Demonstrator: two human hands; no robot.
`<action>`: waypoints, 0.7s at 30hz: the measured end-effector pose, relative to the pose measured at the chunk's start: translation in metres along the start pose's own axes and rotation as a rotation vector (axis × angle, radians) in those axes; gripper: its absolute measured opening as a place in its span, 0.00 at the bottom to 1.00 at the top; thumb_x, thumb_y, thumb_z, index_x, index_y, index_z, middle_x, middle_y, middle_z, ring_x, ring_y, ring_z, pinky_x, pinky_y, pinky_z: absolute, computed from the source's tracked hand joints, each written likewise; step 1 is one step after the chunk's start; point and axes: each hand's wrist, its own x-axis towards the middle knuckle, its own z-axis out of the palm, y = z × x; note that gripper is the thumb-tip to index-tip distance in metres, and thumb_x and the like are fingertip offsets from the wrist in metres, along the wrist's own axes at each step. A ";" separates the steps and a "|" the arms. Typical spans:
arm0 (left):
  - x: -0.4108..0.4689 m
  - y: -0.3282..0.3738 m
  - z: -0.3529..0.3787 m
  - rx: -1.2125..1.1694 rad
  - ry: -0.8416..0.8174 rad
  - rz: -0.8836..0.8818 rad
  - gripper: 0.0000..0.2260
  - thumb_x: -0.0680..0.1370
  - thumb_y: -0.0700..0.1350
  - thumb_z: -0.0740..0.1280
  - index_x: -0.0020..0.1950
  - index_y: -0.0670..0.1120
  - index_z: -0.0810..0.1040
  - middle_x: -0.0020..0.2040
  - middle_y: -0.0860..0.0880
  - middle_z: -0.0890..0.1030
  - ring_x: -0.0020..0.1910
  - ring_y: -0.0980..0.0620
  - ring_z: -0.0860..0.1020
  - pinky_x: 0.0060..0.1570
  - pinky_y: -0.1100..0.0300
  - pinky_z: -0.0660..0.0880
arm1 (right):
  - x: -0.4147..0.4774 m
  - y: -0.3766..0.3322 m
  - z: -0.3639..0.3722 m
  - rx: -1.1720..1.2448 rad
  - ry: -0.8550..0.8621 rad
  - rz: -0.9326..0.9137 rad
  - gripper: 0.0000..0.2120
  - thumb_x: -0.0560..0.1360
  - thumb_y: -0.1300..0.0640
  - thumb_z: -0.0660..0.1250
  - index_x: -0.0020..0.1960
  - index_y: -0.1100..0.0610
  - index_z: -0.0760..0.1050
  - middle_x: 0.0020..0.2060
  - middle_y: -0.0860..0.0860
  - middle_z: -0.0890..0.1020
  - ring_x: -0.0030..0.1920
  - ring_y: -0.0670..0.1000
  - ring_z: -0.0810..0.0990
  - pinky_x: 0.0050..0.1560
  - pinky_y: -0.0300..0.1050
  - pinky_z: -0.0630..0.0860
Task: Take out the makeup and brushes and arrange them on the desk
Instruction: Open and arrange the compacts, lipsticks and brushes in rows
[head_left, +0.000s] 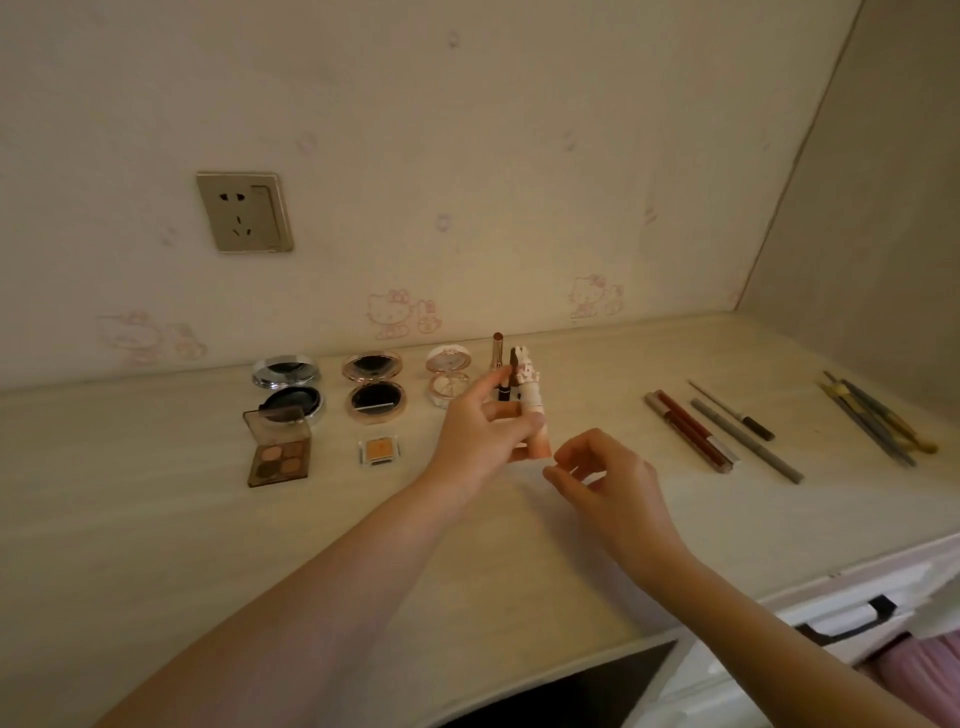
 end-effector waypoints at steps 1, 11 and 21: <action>-0.002 0.003 -0.007 0.004 0.004 -0.002 0.27 0.73 0.36 0.72 0.69 0.51 0.71 0.48 0.46 0.84 0.45 0.50 0.84 0.40 0.55 0.82 | 0.001 -0.003 0.004 0.001 -0.017 0.003 0.06 0.73 0.52 0.70 0.46 0.44 0.74 0.41 0.42 0.79 0.43 0.39 0.78 0.45 0.36 0.77; -0.028 0.008 -0.075 0.310 -0.015 0.100 0.13 0.74 0.40 0.72 0.57 0.49 0.79 0.47 0.53 0.84 0.40 0.56 0.82 0.38 0.62 0.80 | 0.011 -0.035 0.042 0.222 -0.119 0.027 0.05 0.76 0.48 0.65 0.52 0.45 0.76 0.45 0.41 0.80 0.47 0.39 0.78 0.45 0.34 0.74; -0.049 -0.019 -0.106 0.471 0.033 0.221 0.14 0.74 0.40 0.72 0.57 0.52 0.81 0.51 0.54 0.82 0.45 0.57 0.81 0.46 0.64 0.79 | 0.018 -0.057 0.074 0.451 -0.215 0.101 0.08 0.71 0.51 0.73 0.49 0.49 0.78 0.42 0.45 0.84 0.45 0.47 0.82 0.44 0.41 0.79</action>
